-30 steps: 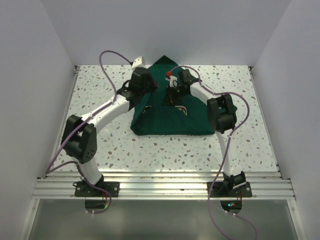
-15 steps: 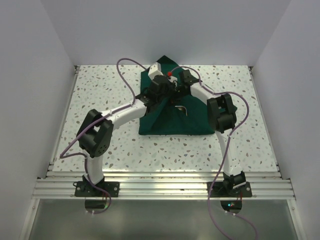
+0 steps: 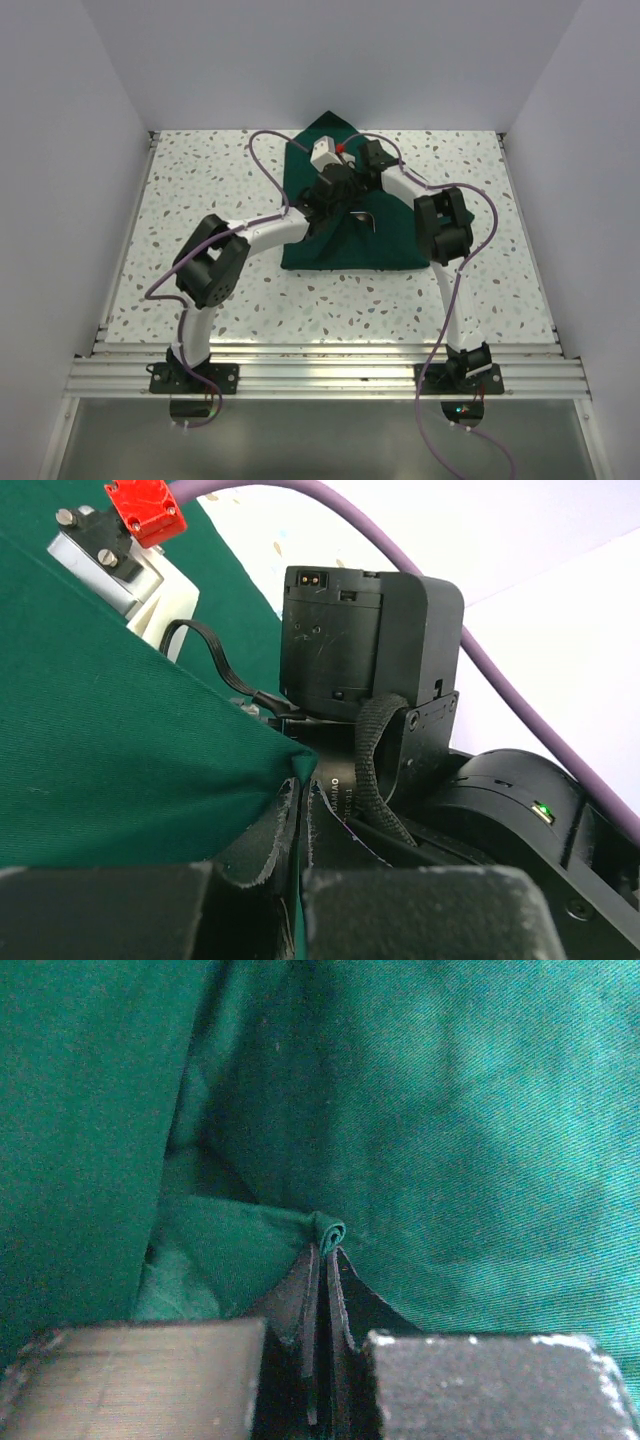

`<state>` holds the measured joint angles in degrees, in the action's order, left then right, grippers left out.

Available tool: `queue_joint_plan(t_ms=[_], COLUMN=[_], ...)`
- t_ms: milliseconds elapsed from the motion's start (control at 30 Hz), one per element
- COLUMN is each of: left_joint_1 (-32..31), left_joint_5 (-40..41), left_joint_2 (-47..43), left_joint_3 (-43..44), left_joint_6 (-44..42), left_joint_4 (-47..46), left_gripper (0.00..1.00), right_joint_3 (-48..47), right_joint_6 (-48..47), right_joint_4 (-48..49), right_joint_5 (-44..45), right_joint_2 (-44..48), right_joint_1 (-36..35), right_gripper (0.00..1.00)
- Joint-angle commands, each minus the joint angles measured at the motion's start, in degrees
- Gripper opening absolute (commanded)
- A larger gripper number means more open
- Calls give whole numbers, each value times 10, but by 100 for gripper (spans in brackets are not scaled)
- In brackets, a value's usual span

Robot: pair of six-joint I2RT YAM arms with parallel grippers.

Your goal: Prepare the surgical pack

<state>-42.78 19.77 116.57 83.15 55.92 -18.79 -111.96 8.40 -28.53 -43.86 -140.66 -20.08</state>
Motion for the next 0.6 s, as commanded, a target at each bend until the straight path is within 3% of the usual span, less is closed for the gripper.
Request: queue_joint_plan(t_ms=[0,133,233,567], left_joint_1=[-7,-7,-7,4], left_joint_5=[-9,-8,-10,8], left_joint_2=[-7,-12,-20,-82], left_joint_3=[28,25,14,-41], left_joint_6=[12,2,-3,-20], left_joint_4=[-85,-86,-98,-114], left_gripper=[0,0,0,0], right_joint_3=[14,19,20,-2], right_joint_6=[-3,29,60,89], right_joint_4=[-8,21,47,56], right_joint_5=[2,12,6,11], right_joint_2=[-19,-9,6,21], right_joint_1=[-3,3,16,26], right_gripper=[2,5,18,41])
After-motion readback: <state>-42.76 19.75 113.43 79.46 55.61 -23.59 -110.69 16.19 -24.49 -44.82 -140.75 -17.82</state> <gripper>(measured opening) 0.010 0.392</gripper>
